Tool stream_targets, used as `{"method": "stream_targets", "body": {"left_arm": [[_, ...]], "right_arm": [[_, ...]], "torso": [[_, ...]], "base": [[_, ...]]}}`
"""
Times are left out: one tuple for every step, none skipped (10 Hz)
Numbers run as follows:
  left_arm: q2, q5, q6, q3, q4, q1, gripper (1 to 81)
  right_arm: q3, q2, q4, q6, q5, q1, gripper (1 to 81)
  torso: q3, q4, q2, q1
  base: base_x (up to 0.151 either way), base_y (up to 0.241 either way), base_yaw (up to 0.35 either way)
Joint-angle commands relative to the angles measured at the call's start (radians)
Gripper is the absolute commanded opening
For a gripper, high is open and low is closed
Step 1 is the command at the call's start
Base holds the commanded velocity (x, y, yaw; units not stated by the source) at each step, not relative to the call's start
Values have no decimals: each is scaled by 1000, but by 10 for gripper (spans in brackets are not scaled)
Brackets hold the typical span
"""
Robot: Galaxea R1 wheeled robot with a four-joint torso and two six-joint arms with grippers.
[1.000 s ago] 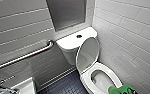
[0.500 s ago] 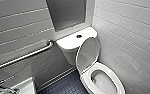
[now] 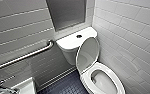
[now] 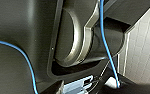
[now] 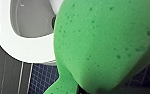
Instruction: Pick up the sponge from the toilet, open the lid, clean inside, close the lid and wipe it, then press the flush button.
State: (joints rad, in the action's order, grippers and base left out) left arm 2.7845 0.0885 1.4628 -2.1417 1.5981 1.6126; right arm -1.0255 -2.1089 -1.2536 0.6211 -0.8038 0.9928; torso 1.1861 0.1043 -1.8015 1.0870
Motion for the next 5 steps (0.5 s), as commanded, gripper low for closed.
{"method": "stream_targets", "body": {"left_arm": [[-8,-16,-7,14,13,30,811],[-8,-16,-7,14,13,30,811],[-8,-16,-7,14,13,30,811],[-8,-16,-7,14,13,30,811],[-6,-16,-7,14,11,30,811]], "right_arm": [[139,108,59,54,75,-148,10],[145,108,49,54,84,-199,10],[150,102,48,54,84,-232,10],[145,91,30,55,89,-278,10],[124,71,7,55,116,-320,10]], "torso": [[0,0,0,0],[0,0,0,0],[0,0,0,0],[0,0,0,0],[0,0,0,0]], "base": [[0,0,0],[0,0,0],[0,0,0],[0,0,0],[0,0,0]]}}
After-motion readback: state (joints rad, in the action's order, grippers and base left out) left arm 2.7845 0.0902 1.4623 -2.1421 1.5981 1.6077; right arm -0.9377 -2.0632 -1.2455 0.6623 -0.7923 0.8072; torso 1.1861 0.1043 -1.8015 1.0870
